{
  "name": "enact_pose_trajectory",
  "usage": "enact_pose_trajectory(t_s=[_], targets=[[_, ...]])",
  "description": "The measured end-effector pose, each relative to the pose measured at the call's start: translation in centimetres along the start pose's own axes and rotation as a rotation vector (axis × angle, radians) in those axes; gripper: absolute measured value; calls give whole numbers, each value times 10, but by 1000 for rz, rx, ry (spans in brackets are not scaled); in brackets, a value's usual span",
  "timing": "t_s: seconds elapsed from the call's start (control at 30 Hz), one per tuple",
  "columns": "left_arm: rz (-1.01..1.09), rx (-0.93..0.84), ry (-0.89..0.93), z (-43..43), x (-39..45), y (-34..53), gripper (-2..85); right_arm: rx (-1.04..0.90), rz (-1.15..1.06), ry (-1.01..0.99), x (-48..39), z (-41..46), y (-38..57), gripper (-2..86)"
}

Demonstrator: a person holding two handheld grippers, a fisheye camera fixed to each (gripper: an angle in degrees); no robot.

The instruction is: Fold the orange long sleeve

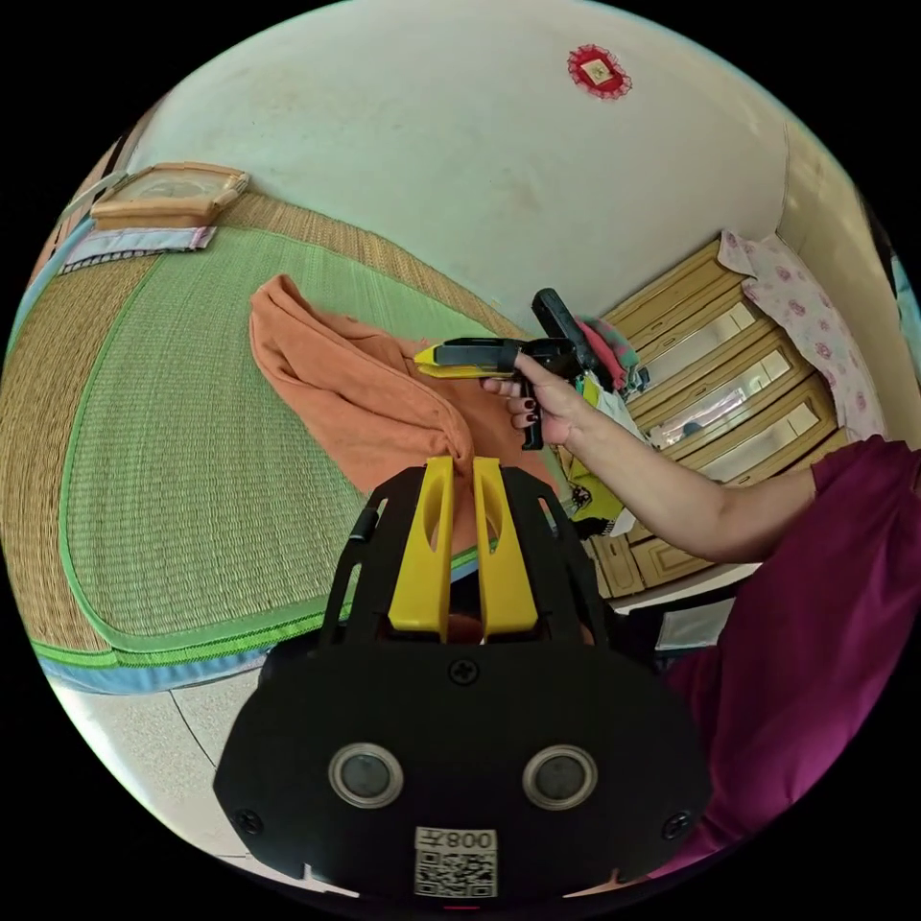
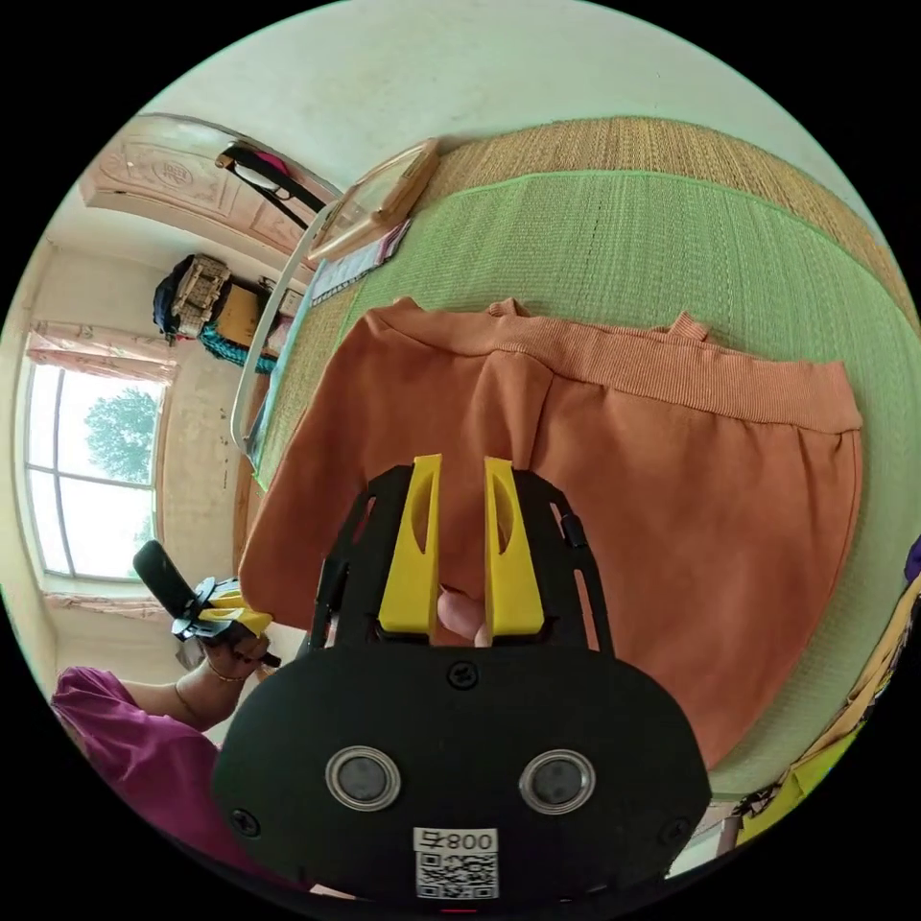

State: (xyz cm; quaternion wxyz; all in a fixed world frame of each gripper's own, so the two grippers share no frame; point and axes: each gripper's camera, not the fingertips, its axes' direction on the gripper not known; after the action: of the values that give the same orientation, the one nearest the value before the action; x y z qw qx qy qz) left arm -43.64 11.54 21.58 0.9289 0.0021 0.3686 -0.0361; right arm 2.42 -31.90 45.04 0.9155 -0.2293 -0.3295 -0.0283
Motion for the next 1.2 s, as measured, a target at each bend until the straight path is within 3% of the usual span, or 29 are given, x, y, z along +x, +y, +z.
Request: enact_pose_trajectory(t_s=[0.17,0.73,0.9,1.2], targets=[[60,-42,-25,20,24,-17,36,-49,-145,-27,-61,7,-34,119],[200,-111,-134,82,91,-64,36,-401,-317,511,-167,147,-88,147],[207,-110,-132,93,104,-73,36,-417,-359,598,-175,152,-86,125],[266,-123,-124,114,140,-89,33,-384,-371,558,-160,101,-75,84]])
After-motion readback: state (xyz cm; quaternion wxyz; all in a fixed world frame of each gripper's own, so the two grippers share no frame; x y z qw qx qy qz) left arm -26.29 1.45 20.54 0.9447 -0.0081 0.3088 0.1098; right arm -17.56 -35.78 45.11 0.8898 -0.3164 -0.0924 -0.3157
